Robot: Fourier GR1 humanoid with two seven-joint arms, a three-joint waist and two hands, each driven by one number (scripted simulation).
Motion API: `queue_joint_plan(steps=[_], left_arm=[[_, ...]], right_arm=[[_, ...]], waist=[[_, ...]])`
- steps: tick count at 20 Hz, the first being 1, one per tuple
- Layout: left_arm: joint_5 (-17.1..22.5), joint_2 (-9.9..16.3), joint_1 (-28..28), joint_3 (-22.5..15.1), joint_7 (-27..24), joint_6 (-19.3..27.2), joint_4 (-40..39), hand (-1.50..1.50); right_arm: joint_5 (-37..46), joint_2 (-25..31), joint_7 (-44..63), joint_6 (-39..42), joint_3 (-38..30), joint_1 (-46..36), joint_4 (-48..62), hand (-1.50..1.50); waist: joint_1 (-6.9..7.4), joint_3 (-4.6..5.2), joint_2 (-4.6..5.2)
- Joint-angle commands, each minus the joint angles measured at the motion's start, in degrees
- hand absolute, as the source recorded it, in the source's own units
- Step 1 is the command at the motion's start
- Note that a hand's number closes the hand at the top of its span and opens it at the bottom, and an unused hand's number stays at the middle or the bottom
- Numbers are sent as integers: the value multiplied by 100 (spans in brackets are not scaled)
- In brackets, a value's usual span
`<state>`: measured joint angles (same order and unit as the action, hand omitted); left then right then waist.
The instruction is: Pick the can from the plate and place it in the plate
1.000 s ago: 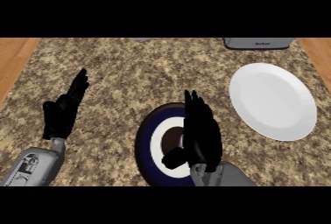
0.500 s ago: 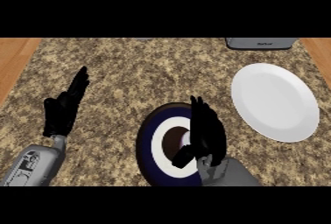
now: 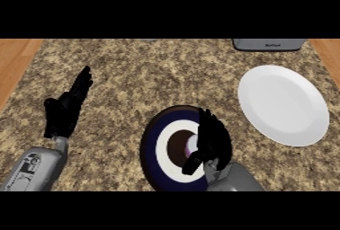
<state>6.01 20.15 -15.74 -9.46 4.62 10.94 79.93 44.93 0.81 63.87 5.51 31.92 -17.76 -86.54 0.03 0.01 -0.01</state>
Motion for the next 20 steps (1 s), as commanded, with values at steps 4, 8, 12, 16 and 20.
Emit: queue_joint_plan(steps=[4,8,12,16,20], left_arm=[[-208,-319,-53,92,-262,-79,-348,0],[-203,-107,76,348,259,-345,279,0],[-533,-440,451,65,266,-73,649,0],[-543,-491,102,391,-59,-343,-165,0],[-506,-350,-9,521,188,-382,170,0]], right_arm=[[41,-78,328,-331,-7,124,462,-150],[254,-8,-3,189,-386,202,209,150],[742,-78,-14,-301,-86,292,355,150],[896,-79,-68,-588,28,201,617,150],[579,1134,-1442,-410,-651,918,23,150]], waist=[[-6,0,9],[0,-1,-4],[20,-2,-9],[3,-1,3],[-57,-6,-7]])
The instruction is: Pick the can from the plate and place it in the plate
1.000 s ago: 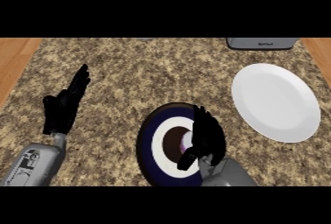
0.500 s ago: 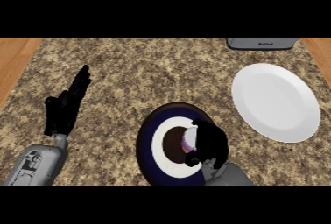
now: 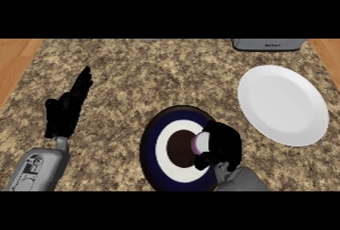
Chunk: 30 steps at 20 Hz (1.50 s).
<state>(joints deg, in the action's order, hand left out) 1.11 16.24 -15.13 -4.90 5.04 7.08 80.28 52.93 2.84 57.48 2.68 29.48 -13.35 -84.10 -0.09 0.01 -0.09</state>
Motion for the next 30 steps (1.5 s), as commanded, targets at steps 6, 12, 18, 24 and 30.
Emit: queue_joint_plan(steps=[6,12,18,24,30], left_arm=[[33,148,216,273,14,131,65,0],[123,163,230,318,19,43,72,0],[52,114,236,202,-13,8,111,0],[-26,-18,141,64,-30,-42,106,0],[-32,-49,67,131,-93,-266,-60,0]], right_arm=[[-1167,3258,-2903,188,-1835,971,-12,150],[-2055,4240,-5251,-725,-3330,953,297,150],[-3274,4655,-7784,-872,-4506,959,1105,150],[-4124,4937,-9882,39,-5094,758,2546,150],[-3709,4814,-9428,647,-4429,-613,3405,150]], waist=[[-434,-55,19],[-461,-66,-20],[-215,-49,11],[35,-21,37],[118,-5,39]])
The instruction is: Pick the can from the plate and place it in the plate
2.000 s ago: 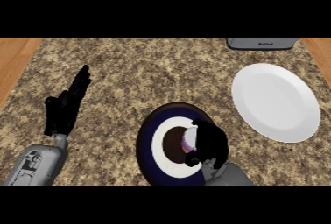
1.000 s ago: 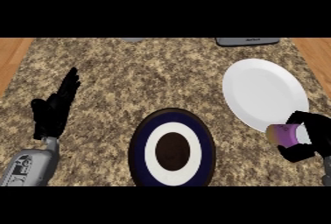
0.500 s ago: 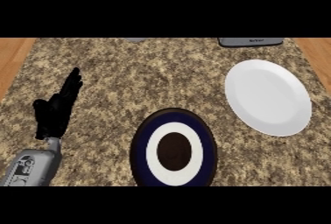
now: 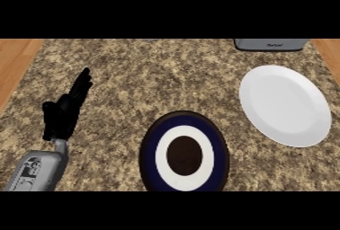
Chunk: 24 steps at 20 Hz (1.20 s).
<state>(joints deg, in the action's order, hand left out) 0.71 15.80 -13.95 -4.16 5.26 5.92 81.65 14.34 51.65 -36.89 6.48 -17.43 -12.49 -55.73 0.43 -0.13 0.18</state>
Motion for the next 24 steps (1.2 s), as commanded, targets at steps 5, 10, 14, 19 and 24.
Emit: queue_joint_plan(steps=[5,10,14,19,24], left_arm=[[-157,-86,-55,3,84,-28,102,0],[-298,-253,-110,70,-272,16,-339,0],[-186,-261,-36,90,-92,-56,-106,0],[-101,-59,-357,275,106,-303,-171,0],[-433,-459,-139,-72,389,59,193,0]], right_arm=[[618,-757,253,45,791,-1541,1016,150],[1123,-1386,863,-239,1266,-1847,827,150],[2089,-1718,1046,-1286,1752,-1823,1305,150],[2148,-2162,1280,-1076,1670,-2441,2640,-150],[1922,-2504,963,-1044,1333,-2925,3541,-150]], waist=[[104,7,7],[17,14,-6],[62,11,3],[118,4,38],[121,1,29]])
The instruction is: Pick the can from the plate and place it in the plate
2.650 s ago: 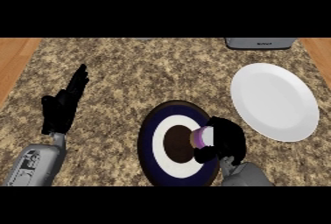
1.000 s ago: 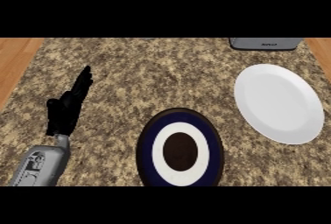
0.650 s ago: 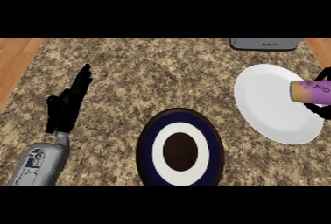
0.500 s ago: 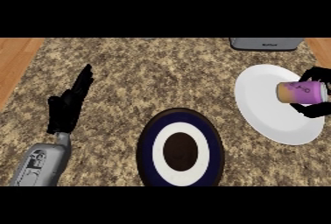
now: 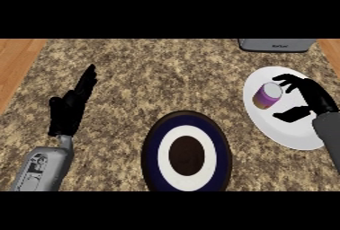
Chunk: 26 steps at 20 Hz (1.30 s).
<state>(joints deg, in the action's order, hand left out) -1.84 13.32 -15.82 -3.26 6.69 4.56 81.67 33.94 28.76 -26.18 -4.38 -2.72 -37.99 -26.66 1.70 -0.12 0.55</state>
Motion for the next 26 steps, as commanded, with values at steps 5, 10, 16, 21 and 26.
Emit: queue_joint_plan(steps=[5,10,16,21,26], left_arm=[[-138,-212,38,-33,-280,35,-190,0],[16,19,68,194,-144,-121,-102,0],[-64,8,405,141,-84,-74,246,0],[-84,-65,-123,215,-24,-42,-100,0],[-48,-33,-166,270,18,-113,-26,0]], right_arm=[[-473,-486,-749,47,-575,-383,923,-150],[-1440,84,-1010,940,-1478,-649,899,-150],[-2145,866,-956,1232,-2268,-314,1178,-150],[-2461,1697,-1338,1941,-2665,96,1563,-150],[-2498,2332,-1608,2680,-2734,452,1739,-150]], waist=[[-33,0,6],[-72,1,-14],[-88,1,-32],[-78,-15,38],[-26,-24,47]])
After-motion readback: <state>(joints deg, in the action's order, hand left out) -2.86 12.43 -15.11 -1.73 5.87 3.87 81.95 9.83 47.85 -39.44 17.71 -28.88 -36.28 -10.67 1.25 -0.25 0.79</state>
